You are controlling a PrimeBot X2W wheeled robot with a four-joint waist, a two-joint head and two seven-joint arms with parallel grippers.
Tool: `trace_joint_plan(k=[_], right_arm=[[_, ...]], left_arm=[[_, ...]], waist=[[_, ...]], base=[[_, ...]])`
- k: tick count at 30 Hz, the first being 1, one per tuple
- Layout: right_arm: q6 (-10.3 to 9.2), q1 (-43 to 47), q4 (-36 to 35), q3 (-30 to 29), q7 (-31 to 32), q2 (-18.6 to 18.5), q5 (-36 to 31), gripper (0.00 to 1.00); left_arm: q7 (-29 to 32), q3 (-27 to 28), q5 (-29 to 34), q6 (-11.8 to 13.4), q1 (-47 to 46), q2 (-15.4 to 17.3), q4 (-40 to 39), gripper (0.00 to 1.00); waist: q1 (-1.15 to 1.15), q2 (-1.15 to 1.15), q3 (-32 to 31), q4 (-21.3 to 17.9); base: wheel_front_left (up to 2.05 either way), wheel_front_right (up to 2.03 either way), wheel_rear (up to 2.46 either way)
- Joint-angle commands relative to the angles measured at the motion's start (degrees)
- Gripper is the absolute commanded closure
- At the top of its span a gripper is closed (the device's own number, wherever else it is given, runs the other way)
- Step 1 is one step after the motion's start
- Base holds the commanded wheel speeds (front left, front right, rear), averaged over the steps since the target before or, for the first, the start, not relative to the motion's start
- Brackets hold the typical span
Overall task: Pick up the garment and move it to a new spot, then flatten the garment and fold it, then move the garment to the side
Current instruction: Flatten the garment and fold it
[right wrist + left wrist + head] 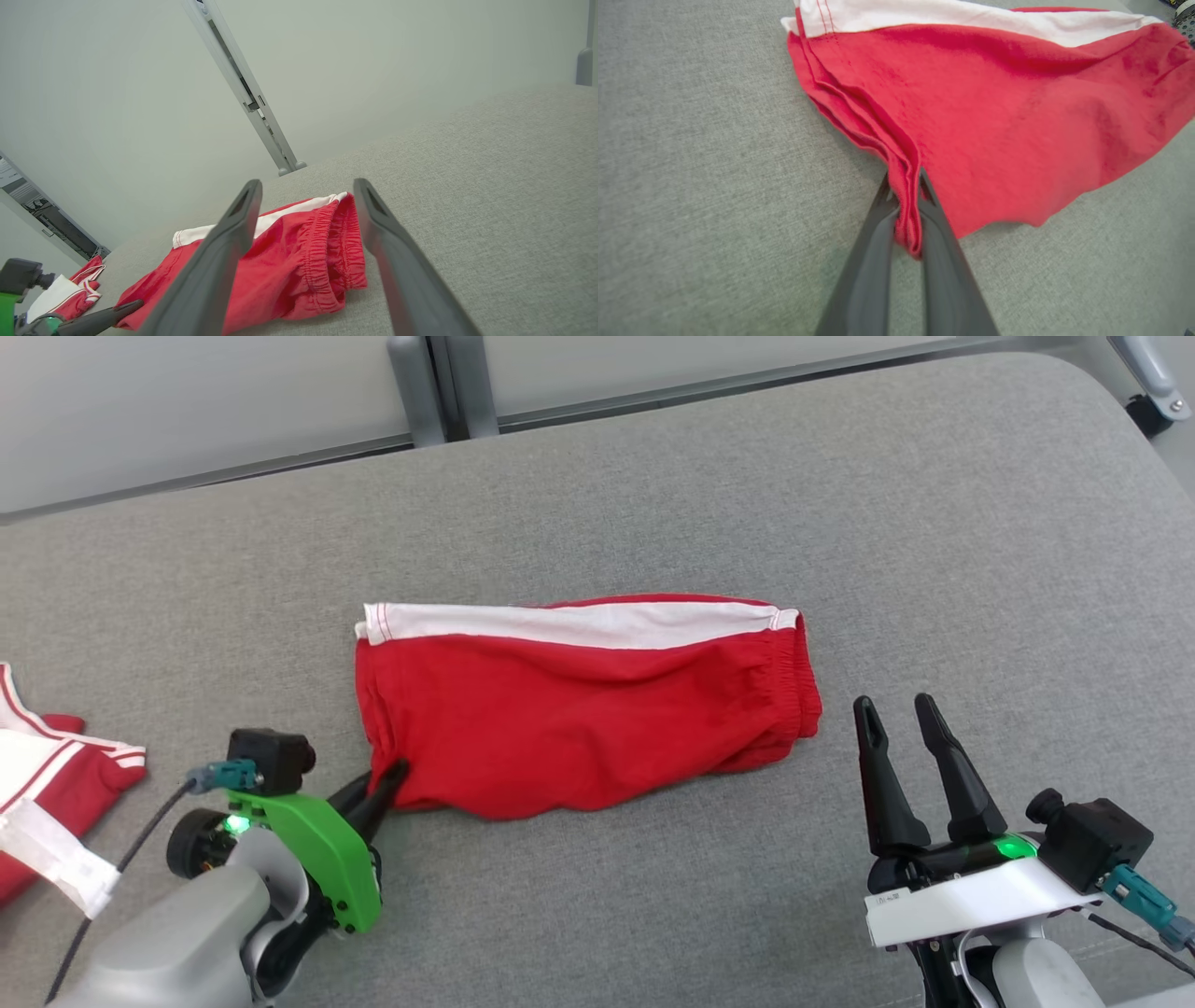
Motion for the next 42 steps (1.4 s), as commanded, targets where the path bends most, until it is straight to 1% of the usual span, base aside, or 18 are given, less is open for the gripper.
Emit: trace_joint_plan(k=[1, 3, 5, 8, 10, 11, 12, 13, 16, 18, 20, 24, 27, 31, 35, 38, 42], right_arm=[[0.03, 0.6, 0.1, -0.2, 0.1, -0.2, -0.4, 0.00], [0.03, 1.0, 0.1, -0.4, 0.4, -0.2, -0.5, 0.00], [0.03, 1.3, 0.1, -0.5, 0.5, -0.3, -0.5, 0.00], [0.03, 1.5, -0.1, -0.9, 0.8, -0.3, -0.7, 0.00], [0.03, 1.6, -0.2, -0.9, 1.1, -0.3, -0.9, 0.00], [0.03, 1.5, -0.2, -0.8, 1.2, -0.3, -0.9, 0.00], [0.03, 1.4, -0.2, -0.7, 1.4, -0.3, -0.9, 0.00], [0.03, 1.2, -0.2, -0.8, 1.5, -0.3, -1.0, 0.00], [0.03, 0.6, 0.2, -1.2, 1.7, -0.4, -1.1, 0.00], [0.03, 0.3, 0.2, -1.7, 1.7, -0.6, -1.5, 0.00], [0.03, 0.1, 0.3, -2.1, 1.7, -0.9, -1.9, 0.00], [0.03, -0.3, 0.3, -3.0, 2.1, -1.3, -2.8, 0.00], [0.03, -0.5, 0.5, -3.7, 2.3, -1.4, -3.4, 0.00], [0.03, -0.3, 0.8, -4.9, 2.3, -1.3, -3.7, 0.00], [0.03, 0.3, 1.4, -5.5, 2.6, -1.5, -4.6, 0.00], [0.03, 0.8, 1.7, -5.7, 2.4, -1.6, -5.2, 0.00], [0.03, 1.6, 2.4, -5.6, 2.4, -1.6, -6.0, 0.00]], left_arm=[[-0.6, 0.2, -0.4, 0.5, 1.3, -0.1, -0.2, 1.00], [-1.0, 0.0, 0.4, 1.0, 2.4, -0.1, -0.3, 1.00], [-1.2, 0.2, -0.4, 1.1, 3.7, -0.5, -0.5, 1.00], [-1.7, 0.4, 0.1, 1.2, 4.4, -0.8, -0.8, 1.00], [-2.1, 0.9, 0.0, 1.7, 4.7, -1.2, -0.6, 1.00], [-2.3, 1.3, 0.2, 2.0, 4.7, -1.5, -0.4, 0.84], [-2.6, 1.7, 0.7, 2.5, 4.5, -1.8, -0.3, 0.20], [-2.9, 2.2, 1.0, 2.8, 4.4, -2.1, -0.2, 0.00], [-3.3, 4.6, 1.6, 3.6, 4.9, -3.1, 0.2, 0.00], [-3.4, 7.3, 4.3, 4.7, 4.0, -3.5, 0.2, 0.00], [-3.4, 12.5, 6.9, 5.9, 4.6, -4.5, -1.1, 0.00], [-3.4, 23.7, 15.7, 8.3, 8.7, -5.5, -4.8, 0.00], [-3.4, 31.6, 21.6, 8.9, 12.1, -6.5, -7.9, 0.00], [-3.4, 41.9, 29.6, 9.2, 17.3, -8.4, -12.4, 0.00], [-3.4, 51.3, 37.8, 9.1, 22.4, -11.1, -17.3, 0.00], [-3.4, 57.0, 41.9, 8.4, 26.1, -13.1, -20.4, 0.00], [-3.4, 61.7, 46.4, 6.6, 31.3, -15.3, -23.0, 0.00]], waist=[[0.00, 0.00, -0.5, 0.5], [0.00, 0.00, -0.7, 0.6], [0.00, 0.00, -1.0, 0.8], [0.00, 0.00, -1.5, 1.2], [0.00, 0.00, -1.7, 1.8], [0.00, 0.00, -1.8, 2.0], [0.00, 0.00, -1.9, 2.2], [0.00, 0.00, -2.0, 2.4], [0.00, 0.00, -2.7, 3.1], [0.00, 0.00, -3.2, 3.8], [0.00, 0.00, -3.9, 4.5], [0.00, 0.00, -5.2, 5.7], [0.00, 0.00, -6.2, 6.5], [0.00, 0.00, -7.4, 7.6], [0.00, 0.00, -8.4, 8.6], [0.00, 0.00, -9.2, 9.1], [0.00, 0.00, -10.4, 9.4]], base=[[0.00, 0.00, 0.00], [0.00, 0.00, 0.00], [0.00, 0.00, 0.00], [0.00, 0.00, 0.00], [0.00, 0.00, 0.00], [0.00, 0.00, 0.00], [0.00, 0.00, 0.00], [0.00, 0.00, 0.00], [0.00, 0.00, 0.00], [0.00, 0.00, 0.00], [0.00, 0.00, 0.00], [0.00, 0.00, 0.00], [0.00, 0.00, 0.00], [0.00, 0.00, 0.00], [0.00, 0.00, 0.00], [0.00, 0.00, 0.00], [0.00, 0.00, 0.00]])
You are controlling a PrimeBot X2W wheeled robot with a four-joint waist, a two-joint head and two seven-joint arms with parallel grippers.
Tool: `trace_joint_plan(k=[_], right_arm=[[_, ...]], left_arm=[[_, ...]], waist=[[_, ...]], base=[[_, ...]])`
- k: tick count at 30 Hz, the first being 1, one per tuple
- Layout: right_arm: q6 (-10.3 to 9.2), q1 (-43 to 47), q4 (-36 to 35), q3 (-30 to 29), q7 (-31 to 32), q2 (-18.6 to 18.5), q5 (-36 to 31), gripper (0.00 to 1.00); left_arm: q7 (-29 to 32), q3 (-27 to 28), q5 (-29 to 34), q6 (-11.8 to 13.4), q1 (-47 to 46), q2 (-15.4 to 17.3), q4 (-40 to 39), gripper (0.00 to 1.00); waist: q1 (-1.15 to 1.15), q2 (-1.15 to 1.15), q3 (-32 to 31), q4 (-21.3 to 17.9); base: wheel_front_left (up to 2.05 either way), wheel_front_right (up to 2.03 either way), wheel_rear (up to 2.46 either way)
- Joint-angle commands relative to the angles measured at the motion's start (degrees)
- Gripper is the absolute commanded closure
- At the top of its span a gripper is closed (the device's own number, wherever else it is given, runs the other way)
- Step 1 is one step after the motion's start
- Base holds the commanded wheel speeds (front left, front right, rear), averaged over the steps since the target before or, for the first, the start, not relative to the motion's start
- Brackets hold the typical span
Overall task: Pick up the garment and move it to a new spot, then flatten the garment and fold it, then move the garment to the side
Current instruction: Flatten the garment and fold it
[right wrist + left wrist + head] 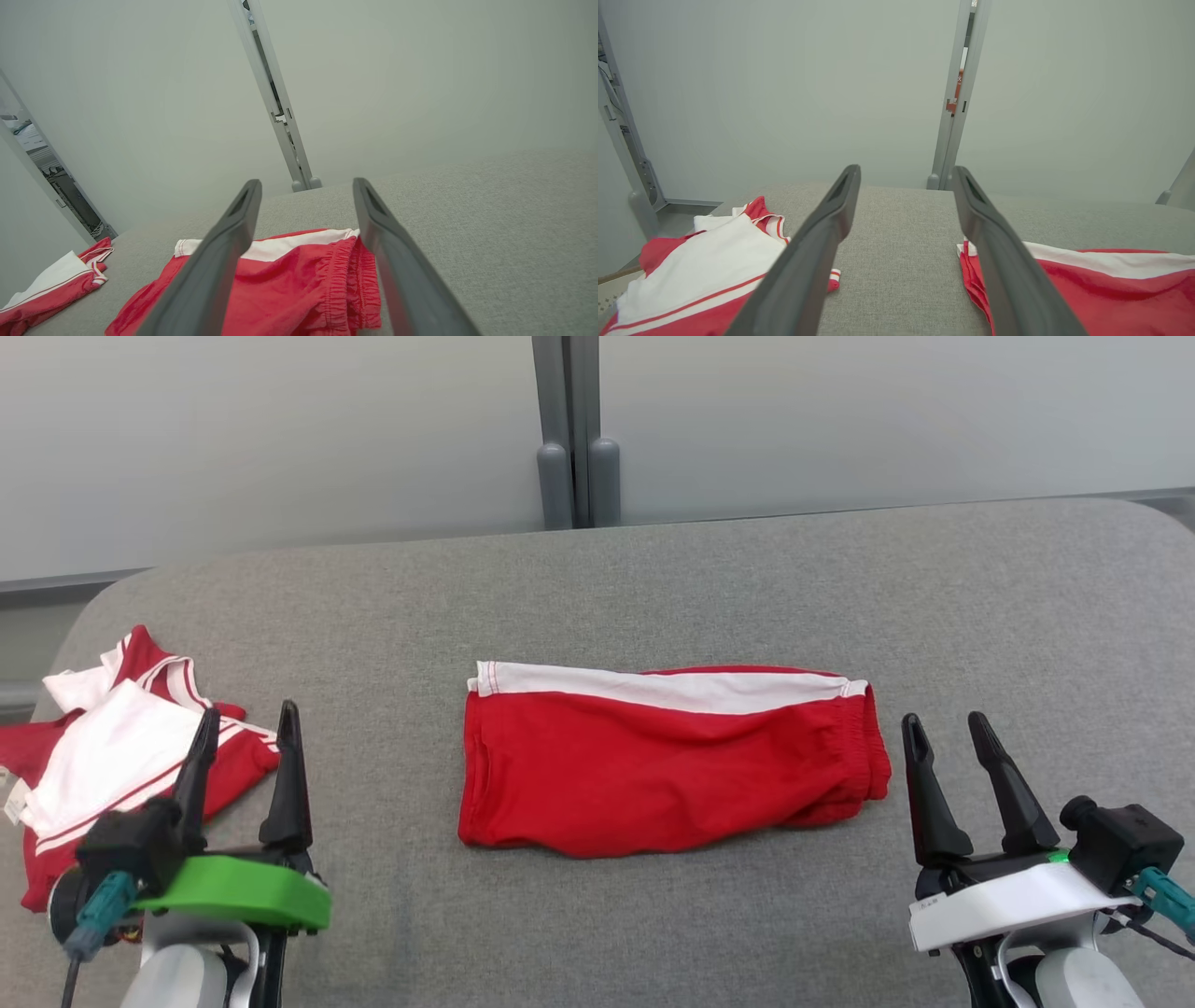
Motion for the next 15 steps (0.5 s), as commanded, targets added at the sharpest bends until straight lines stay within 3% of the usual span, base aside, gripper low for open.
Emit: trace_joint_plan(k=[1, 15], right_arm=[[0.03, 0.9, 0.2, -0.1, -0.1, -0.2, -0.4, 0.00], [0.03, 5.3, 0.4, -2.6, 0.2, -0.2, -3.1, 0.00]], left_arm=[[0.0, 1.6, 1.3, -0.5, 2.0, -0.5, -0.7, 0.00], [0.0, 9.2, 11.7, -3.4, 11.5, -5.2, -5.1, 0.00]], waist=[[0.00, 0.00, -0.8, 0.4], [0.00, 0.00, -2.1, 1.4]], base=[[0.00, 0.00, 0.00], [0.00, 0.00, 0.00]])
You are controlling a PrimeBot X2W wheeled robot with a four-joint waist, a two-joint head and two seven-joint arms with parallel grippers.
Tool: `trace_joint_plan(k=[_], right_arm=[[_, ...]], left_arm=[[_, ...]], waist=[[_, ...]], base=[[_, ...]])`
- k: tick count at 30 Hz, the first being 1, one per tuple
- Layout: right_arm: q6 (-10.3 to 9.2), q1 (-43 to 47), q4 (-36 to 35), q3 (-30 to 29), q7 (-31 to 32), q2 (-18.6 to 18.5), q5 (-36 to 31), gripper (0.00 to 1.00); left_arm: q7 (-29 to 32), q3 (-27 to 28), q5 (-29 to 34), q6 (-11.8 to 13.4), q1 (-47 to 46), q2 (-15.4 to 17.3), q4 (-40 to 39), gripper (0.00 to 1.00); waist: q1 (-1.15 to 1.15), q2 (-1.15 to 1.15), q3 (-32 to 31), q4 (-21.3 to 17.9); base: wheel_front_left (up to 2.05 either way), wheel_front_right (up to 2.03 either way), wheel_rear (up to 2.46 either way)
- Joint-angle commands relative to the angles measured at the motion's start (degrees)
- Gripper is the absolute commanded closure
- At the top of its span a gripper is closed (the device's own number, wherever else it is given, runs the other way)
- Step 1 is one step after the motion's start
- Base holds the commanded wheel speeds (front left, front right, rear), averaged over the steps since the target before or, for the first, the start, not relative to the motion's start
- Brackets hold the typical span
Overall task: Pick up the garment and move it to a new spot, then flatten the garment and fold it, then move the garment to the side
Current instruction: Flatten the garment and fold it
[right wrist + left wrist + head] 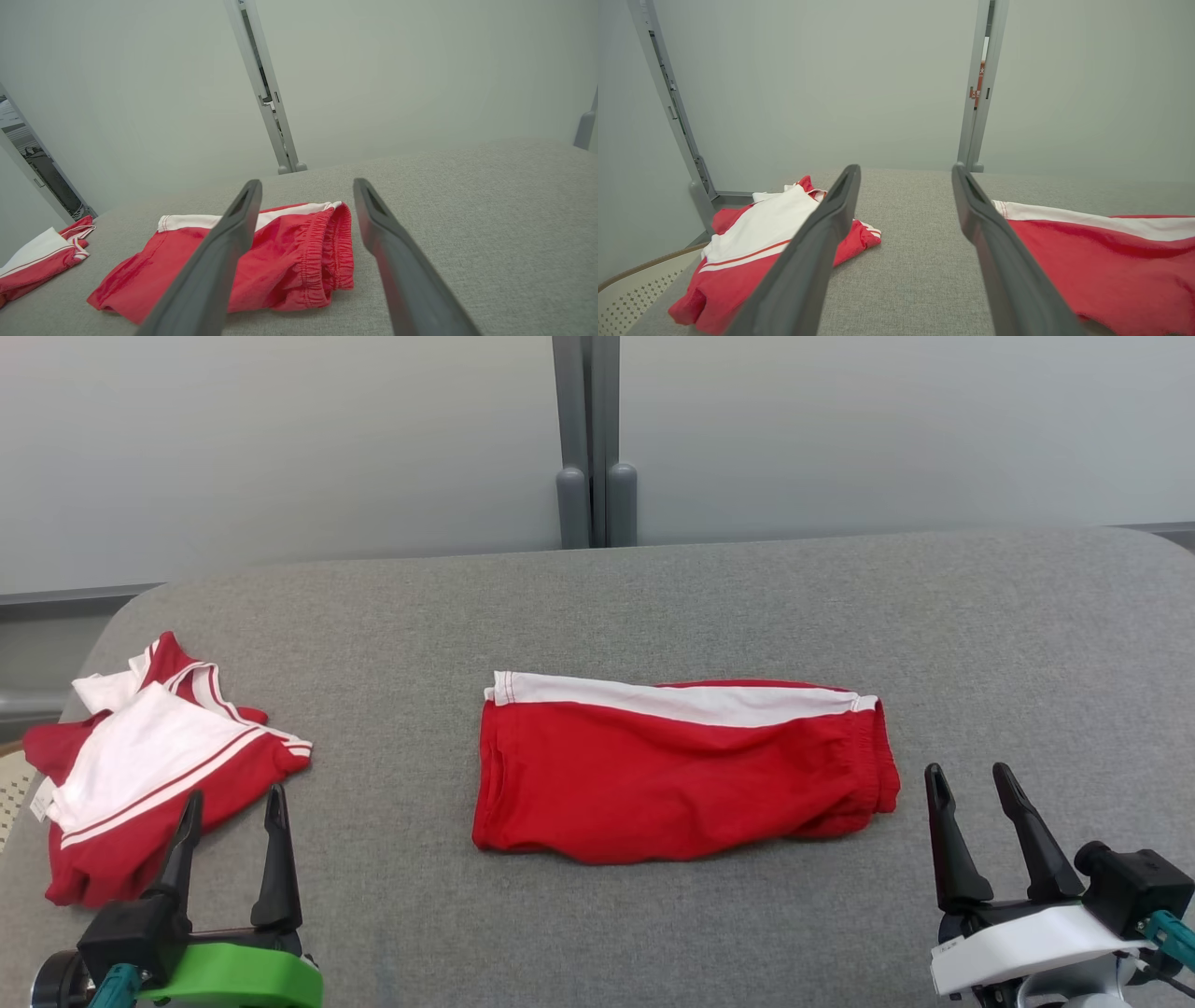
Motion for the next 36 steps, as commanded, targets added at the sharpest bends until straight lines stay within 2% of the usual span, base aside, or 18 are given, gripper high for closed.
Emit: trace_joint_plan(k=[1, 12, 23, 30, 36], right_arm=[[0.03, 0.7, -0.1, -0.2, 0.2, -0.2, -0.6, 0.00], [0.03, 1.7, 0.8, -0.1, 0.1, 0.2, -3.3, 0.00], [0.03, 1.1, 2.1, -0.6, -0.1, 0.7, -4.9, 0.00], [0.03, -4.4, 5.2, -0.7, -0.4, 0.6, -7.0, 0.00], [0.03, -12.4, 11.3, -0.2, 1.7, -0.2, -9.3, 0.00]], left_arm=[[0.0, 0.6, 1.1, -0.4, 1.0, -0.4, -0.3, 0.00], [0.0, 3.1, 5.1, -1.7, 2.3, -2.7, 0.5, 0.00], [0.0, 4.6, 6.5, -2.8, 2.1, -3.9, 0.9, 0.00], [0.0, 5.3, 6.8, -3.4, 1.3, -5.0, 0.9, 0.00], [0.0, 4.8, 7.2, -4.0, -0.6, -5.6, 1.0, 0.00]], waist=[[0.00, 0.00, 0.0, 0.0], [0.00, 0.00, -0.2, -0.4], [0.00, 0.00, 0.1, -0.4], [0.00, 0.00, 0.9, -0.1], [0.00, 0.00, 2.5, 1.3]], base=[[0.00, 0.00, 0.00], [0.00, 0.00, 0.00], [0.00, 0.00, 0.00], [0.00, 0.00, 0.00], [0.00, 0.00, 0.00]])
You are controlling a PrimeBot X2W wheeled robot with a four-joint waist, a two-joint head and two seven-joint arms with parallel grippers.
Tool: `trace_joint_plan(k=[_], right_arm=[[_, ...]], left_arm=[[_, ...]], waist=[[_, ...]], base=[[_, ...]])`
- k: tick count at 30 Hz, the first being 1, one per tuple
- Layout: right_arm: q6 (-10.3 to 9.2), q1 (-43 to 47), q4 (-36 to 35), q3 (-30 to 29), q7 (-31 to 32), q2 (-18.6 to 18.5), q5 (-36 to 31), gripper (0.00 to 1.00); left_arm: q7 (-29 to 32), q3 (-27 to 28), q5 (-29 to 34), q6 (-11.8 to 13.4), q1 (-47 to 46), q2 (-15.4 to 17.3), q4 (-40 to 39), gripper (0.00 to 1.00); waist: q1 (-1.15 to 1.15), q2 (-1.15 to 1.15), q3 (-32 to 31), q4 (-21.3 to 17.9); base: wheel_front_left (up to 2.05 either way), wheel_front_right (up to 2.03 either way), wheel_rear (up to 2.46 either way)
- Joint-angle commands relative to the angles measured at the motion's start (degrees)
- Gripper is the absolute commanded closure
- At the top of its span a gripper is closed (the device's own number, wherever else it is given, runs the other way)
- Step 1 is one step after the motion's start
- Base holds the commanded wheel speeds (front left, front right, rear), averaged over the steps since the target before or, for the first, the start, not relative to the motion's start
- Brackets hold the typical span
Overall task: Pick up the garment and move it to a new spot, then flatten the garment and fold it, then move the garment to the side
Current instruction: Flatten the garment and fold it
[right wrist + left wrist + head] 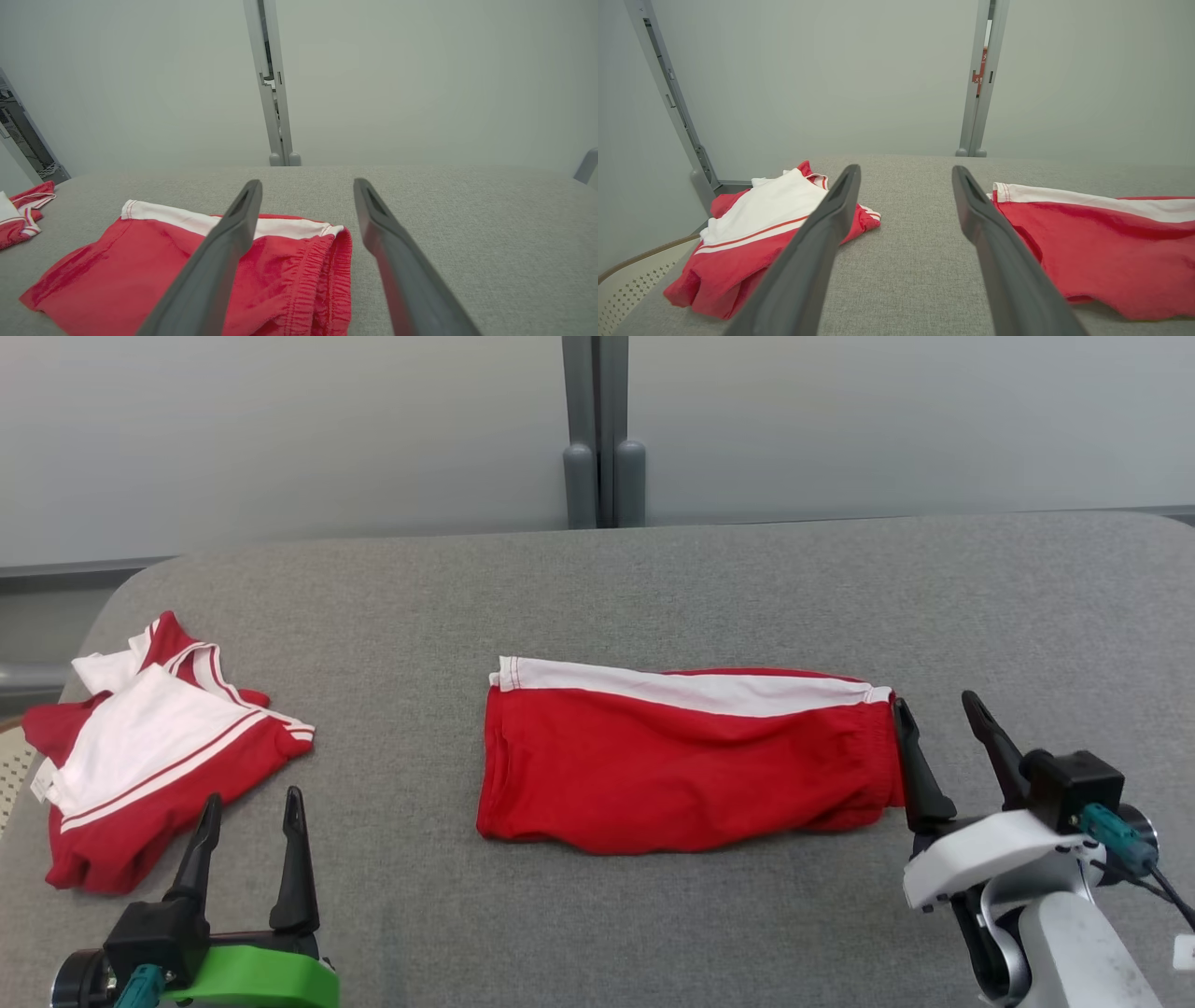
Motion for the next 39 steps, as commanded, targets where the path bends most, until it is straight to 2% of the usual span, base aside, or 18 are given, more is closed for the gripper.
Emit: trace_joint_plan(k=[1, 8, 15, 26, 27, 28, 33, 39], right_arm=[[0.03, -1.9, 1.6, -0.2, 0.5, -0.4, -0.8, 0.00], [0.03, -7.7, 12.9, -1.5, 2.4, -1.5, -2.2, 0.00], [0.03, -11.7, 25.6, -2.8, 1.5, -2.2, -1.8, 0.00], [0.03, -16.6, 39.9, -3.2, 0.3, -1.5, 2.8, 0.02], [0.04, -17.0, 40.4, -2.7, 0.2, -1.3, 3.3, 0.42], [0.04, -17.4, 41.1, -2.1, 0.0, -1.1, 4.0, 1.00], [0.03, -18.4, 43.2, 0.3, -1.3, -2.3, 6.3, 1.00], [-0.03, -18.2, 43.9, 2.4, -2.8, -6.5, 8.7, 1.00]], left_arm=[[0.0, -0.2, 0.4, -0.3, -1.3, -0.2, -0.1, 0.00], [0.0, -1.4, 0.7, -0.7, -3.5, -1.1, 0.2, 0.00], [0.0, -2.1, 0.6, -0.8, -5.0, -1.6, 0.7, 0.00], [0.0, -2.8, 0.7, -1.0, -6.6, -1.9, 1.5, 0.00], [0.0, -2.8, 0.7, -1.0, -6.6, -1.9, 1.5, 0.00], [0.0, -2.8, 0.7, -1.0, -6.6, -1.9, 1.6, 0.00], [0.0, -2.2, 0.8, -1.1, -5.5, -2.0, 1.7, 0.00], [0.0, -1.8, 1.3, -1.1, -4.1, -2.0, 1.7, 0.00]], waist=[[0.00, 0.00, 1.2, 1.0], [0.00, 0.00, 4.1, 3.8], [0.00, 0.00, 6.2, 5.9], [0.00, 0.00, 7.4, 7.8], [0.00, 0.00, 7.5, 7.9], [0.00, 0.00, 7.5, 8.0], [0.00, 0.00, 6.7, 7.7], [0.00, 0.00, 5.2, 5.3]], base=[[0.00, 0.00, 0.00], [0.00, 0.00, 0.00], [0.00, 0.00, 0.00], [0.00, 0.00, 0.00], [0.00, 0.00, 0.00], [0.00, 0.00, 0.00], [0.00, 0.00, 0.00], [0.00, 0.00, 0.00]])
